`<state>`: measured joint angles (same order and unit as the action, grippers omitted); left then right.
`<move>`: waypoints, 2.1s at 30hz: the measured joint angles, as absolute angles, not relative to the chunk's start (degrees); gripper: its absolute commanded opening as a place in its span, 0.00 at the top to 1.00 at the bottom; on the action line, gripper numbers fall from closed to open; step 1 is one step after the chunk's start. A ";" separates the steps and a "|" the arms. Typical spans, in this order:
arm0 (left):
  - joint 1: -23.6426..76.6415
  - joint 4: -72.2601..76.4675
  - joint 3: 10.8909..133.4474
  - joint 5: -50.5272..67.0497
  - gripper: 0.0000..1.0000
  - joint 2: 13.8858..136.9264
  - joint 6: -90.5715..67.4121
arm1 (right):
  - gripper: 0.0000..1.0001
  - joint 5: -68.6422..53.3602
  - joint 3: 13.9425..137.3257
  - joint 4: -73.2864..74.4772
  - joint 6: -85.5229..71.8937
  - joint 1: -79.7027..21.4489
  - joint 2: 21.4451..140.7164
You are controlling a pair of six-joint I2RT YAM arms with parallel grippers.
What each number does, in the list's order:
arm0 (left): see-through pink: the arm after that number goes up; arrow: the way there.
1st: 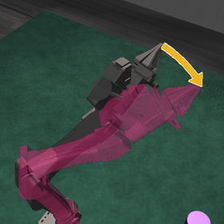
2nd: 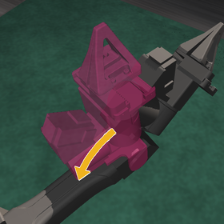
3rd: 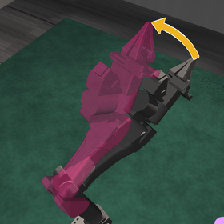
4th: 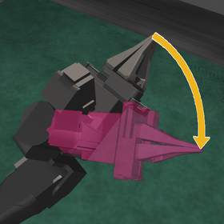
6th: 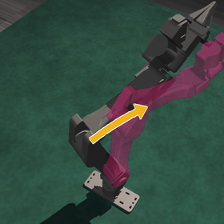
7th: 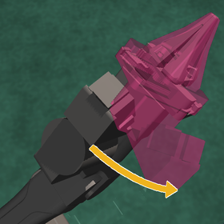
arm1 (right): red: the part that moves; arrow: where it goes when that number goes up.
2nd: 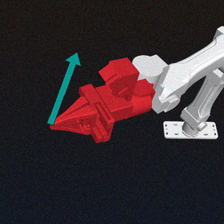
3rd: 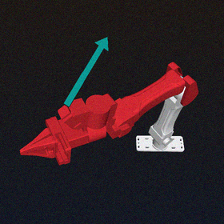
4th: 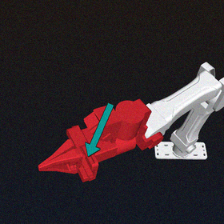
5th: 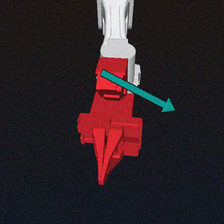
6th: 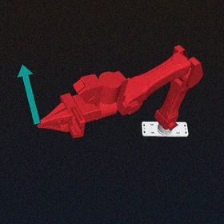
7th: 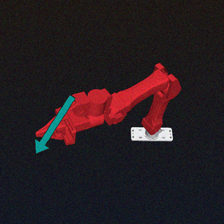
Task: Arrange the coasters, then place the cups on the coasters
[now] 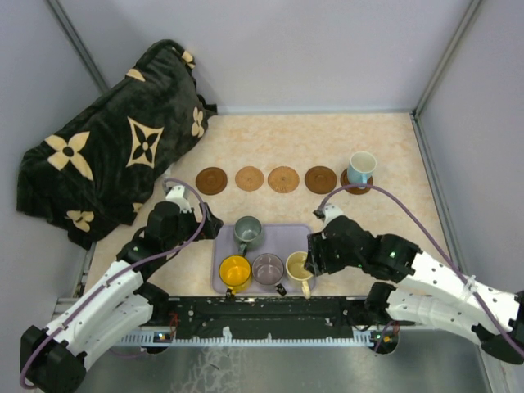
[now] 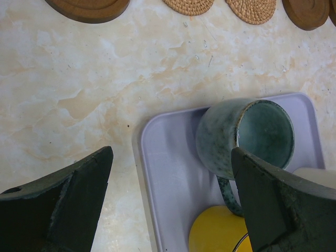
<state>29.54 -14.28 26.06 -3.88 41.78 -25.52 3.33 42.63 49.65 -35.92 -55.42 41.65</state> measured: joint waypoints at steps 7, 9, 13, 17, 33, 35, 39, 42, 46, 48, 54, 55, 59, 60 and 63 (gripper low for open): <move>29.54 -15.11 26.06 -3.92 0.00 41.78 -25.50 | 0.49 6.55 42.63 50.72 -42.50 -66.30 46.17; 29.54 -15.42 26.06 -3.92 0.00 41.78 -25.50 | 0.49 6.92 42.63 50.92 -43.77 -67.92 46.78; 29.54 -15.51 26.06 -3.92 0.00 41.78 -25.50 | 0.50 7.81 42.63 51.66 -46.15 -70.85 48.93; 29.54 -15.53 26.06 -3.92 0.00 41.78 -25.52 | 0.50 8.88 42.41 52.29 -48.23 -73.17 52.25; 29.54 -15.05 25.63 -2.63 0.00 41.78 -25.54 | 0.57 11.88 40.03 48.62 -55.44 -75.99 61.39; 29.54 -14.94 25.23 -2.24 0.00 41.78 -25.54 | 0.58 12.40 40.05 48.07 -55.70 -76.20 62.96; 29.54 -14.72 24.58 -1.85 0.00 41.78 -25.54 | 0.61 13.47 40.18 47.57 -55.83 -76.86 66.65; 29.54 -14.48 24.27 -1.61 0.00 41.76 -25.54 | 0.65 14.50 40.42 47.68 -56.75 -77.95 69.71; 29.54 -14.11 23.88 -1.37 0.00 41.39 -25.54 | 0.76 16.56 41.67 48.38 -58.57 -79.50 72.25; 29.54 -14.06 23.75 -1.23 0.00 41.34 -25.56 | 0.79 17.41 42.33 48.77 -59.46 -80.05 72.66; 29.54 -13.93 23.59 -0.89 0.00 41.34 -25.74 | 0.69 19.16 42.54 49.28 -60.86 -80.53 72.73; 29.54 -13.89 23.59 -0.82 0.00 41.34 -25.74 | 0.67 19.59 42.54 49.34 -61.17 -80.53 72.73; 29.54 -13.74 23.51 -0.78 0.00 41.36 -25.78 | 0.62 21.10 42.54 49.56 -62.04 -80.53 72.73; 29.54 -13.72 23.51 -0.73 0.00 41.36 -25.78 | 0.62 21.47 42.54 49.63 -62.24 -80.53 72.73; 29.54 -13.67 23.49 -0.56 0.00 41.36 -25.82 | 0.62 22.55 42.54 49.69 -62.87 -80.53 72.69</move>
